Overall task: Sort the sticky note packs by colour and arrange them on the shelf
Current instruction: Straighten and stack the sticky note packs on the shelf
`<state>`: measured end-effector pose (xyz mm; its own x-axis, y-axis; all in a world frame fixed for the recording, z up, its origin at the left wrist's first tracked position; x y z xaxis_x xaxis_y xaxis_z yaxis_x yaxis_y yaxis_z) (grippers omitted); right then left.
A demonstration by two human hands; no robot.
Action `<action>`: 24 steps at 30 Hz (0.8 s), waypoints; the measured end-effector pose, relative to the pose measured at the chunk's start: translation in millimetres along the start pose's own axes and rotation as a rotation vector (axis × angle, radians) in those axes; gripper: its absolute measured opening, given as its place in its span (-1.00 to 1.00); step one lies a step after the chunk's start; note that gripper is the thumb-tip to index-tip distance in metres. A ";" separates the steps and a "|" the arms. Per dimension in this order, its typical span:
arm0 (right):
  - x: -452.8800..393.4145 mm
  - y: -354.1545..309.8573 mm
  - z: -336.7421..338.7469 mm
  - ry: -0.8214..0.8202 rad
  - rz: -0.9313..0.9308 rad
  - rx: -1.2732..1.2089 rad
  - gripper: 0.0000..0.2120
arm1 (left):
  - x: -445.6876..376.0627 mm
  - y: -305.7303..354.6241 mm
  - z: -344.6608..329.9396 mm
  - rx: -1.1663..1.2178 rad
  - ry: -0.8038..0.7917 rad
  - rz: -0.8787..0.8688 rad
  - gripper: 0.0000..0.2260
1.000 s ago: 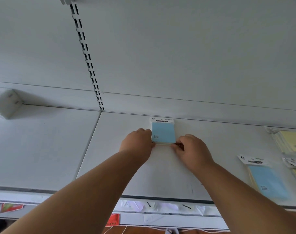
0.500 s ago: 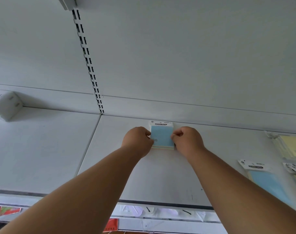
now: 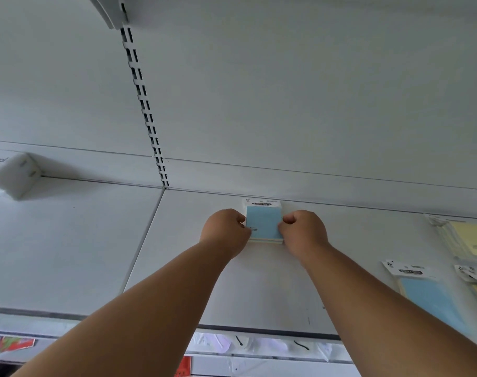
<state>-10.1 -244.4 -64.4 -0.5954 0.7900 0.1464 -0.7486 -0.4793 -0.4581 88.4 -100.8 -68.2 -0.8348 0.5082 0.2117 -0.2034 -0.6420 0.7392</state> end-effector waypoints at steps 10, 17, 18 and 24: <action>45.6 18.9 35.6 0.177 0.126 0.055 -0.80 | 66.8 1.1 7.9 0.089 0.188 -0.185 -0.79; 81.7 62.1 74.4 0.225 0.235 0.096 -0.83 | 108.0 40.2 -44.1 0.059 -0.013 -0.319 -0.78; 83.9 70.6 80.2 0.224 0.239 0.104 -0.83 | 111.7 44.7 -52.1 0.056 -0.027 -0.322 -0.78; 87.3 142.3 119.3 0.189 0.209 0.161 -0.81 | 132.2 89.7 -115.8 0.022 -0.106 -0.346 -0.78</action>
<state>-203.3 -289.3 -12.1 -0.6873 0.7182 -0.1086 -0.6617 -0.6808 -0.3141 -99.4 -157.7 -47.9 -0.6606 0.7506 0.0106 -0.4529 -0.4098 0.7919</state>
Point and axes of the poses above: each hand's wrist, its own x-axis away from the middle knuckle, its own z-axis out of the back of the hand, y = z × x, the point moved 4 cm from there along -x, towards the middle knuckle, and after that the axes turned 8 degrees about x, right-handed, at the moved point
